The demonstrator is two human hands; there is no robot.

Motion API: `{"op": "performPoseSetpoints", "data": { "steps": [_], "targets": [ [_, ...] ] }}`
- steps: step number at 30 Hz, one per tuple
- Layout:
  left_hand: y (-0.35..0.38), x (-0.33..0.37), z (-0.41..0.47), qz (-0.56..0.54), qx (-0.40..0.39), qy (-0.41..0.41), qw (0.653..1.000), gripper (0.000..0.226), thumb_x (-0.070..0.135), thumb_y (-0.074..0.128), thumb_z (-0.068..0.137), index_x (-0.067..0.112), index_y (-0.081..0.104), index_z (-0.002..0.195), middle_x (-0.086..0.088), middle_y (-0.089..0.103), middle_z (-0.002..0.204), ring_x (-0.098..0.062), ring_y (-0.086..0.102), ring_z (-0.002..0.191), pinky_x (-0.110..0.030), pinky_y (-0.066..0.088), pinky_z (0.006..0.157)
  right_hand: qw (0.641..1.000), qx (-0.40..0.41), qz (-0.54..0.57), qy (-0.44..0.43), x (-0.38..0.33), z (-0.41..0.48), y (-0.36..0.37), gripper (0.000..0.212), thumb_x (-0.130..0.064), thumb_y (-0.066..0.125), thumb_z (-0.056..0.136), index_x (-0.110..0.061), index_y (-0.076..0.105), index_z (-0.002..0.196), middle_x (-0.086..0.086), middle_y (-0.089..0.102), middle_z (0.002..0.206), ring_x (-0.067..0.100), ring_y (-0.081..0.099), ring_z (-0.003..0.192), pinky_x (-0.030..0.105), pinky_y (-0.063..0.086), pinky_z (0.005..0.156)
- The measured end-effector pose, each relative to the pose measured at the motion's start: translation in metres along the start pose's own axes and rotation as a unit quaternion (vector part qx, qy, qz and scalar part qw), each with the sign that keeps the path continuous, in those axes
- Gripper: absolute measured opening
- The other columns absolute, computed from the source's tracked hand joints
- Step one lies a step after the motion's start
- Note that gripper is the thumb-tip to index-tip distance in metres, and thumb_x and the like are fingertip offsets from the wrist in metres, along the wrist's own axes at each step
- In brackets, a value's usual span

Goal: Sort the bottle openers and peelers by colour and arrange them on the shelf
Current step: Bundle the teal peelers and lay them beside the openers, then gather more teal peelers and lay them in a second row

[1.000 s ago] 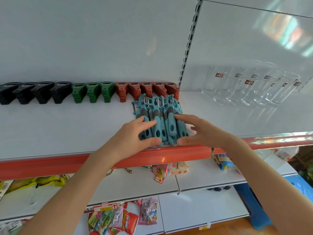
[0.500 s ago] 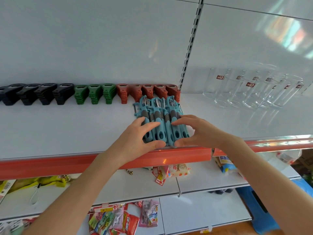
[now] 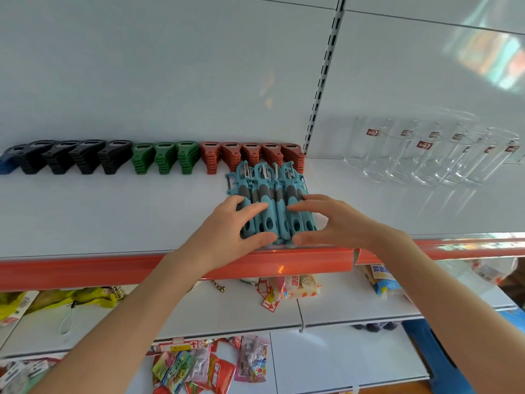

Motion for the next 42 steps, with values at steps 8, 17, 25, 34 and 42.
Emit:
{"op": "performPoseSetpoints", "data": {
  "steps": [8, 17, 25, 34, 42],
  "targets": [
    [-0.023, 0.006, -0.016, 0.067, 0.106, 0.027, 0.992, 0.068, 0.059, 0.027, 0.084, 0.015, 0.055, 0.127, -0.006, 0.053, 0.131, -0.019, 0.048, 0.122, -0.024, 0.033, 0.094, 0.989, 0.133, 0.045, -0.040, -0.002, 0.016, -0.017, 0.042, -0.039, 0.052, 0.090, -0.024, 0.052, 0.129, -0.008, 0.048, 0.138, 0.008, 0.040, 0.129, 0.017, 0.025, 0.099],
    [-0.067, -0.025, -0.088, 0.164, 0.130, -0.050, 0.977, 0.056, 0.047, 0.033, 0.088, 0.007, 0.065, 0.112, -0.012, 0.067, 0.109, -0.028, 0.063, 0.102, -0.036, 0.049, 0.081, 0.985, 0.099, 0.026, -0.141, -0.081, 0.057, 0.010, 0.043, -0.037, 0.051, 0.092, -0.016, 0.052, 0.129, -0.005, 0.048, 0.137, 0.008, 0.041, 0.127, 0.007, 0.023, 0.091],
    [-0.126, -0.096, -0.190, 0.205, 0.154, -0.141, 0.956, 0.075, 0.060, 0.016, 0.091, 0.007, 0.066, 0.110, -0.009, 0.069, 0.101, -0.026, 0.066, 0.092, -0.034, 0.052, 0.075, 0.976, 0.055, 0.030, -0.211, -0.208, 0.087, 0.068, 0.043, -0.041, 0.051, 0.090, -0.019, 0.053, 0.127, -0.005, 0.047, 0.138, 0.011, 0.041, 0.129, 0.017, 0.028, 0.096],
    [-0.208, -0.202, -0.342, 0.208, 0.182, -0.225, 0.934, 0.089, 0.065, 0.008, 0.072, 0.012, 0.052, 0.128, -0.008, 0.060, 0.119, -0.024, 0.052, 0.112, -0.033, 0.042, 0.090, 0.959, 0.029, 0.011, -0.282, -0.402, 0.111, 0.167, 0.044, -0.039, 0.050, 0.092, -0.015, 0.052, 0.128, 0.000, 0.049, 0.137, 0.014, 0.042, 0.127, 0.019, 0.027, 0.101],
    [-0.260, -0.275, -0.424, 0.215, 0.202, -0.276, 0.915, 0.066, 0.053, 0.028, 0.085, 0.010, 0.054, 0.127, -0.010, 0.061, 0.117, -0.027, 0.055, 0.109, -0.033, 0.043, 0.088, 0.947, -0.039, 0.007, -0.320, -0.526, 0.132, 0.235, 0.047, -0.040, 0.048, 0.093, -0.015, 0.049, 0.132, 0.001, 0.044, 0.142, 0.016, 0.037, 0.131, 0.024, 0.027, 0.103]
  ]
}}
Point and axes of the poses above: each hand's wrist, its own z-axis towards the middle knuckle, its own y-axis out of the palm, x = y × z, the point moved 3 cm from there along z, towards the middle knuckle
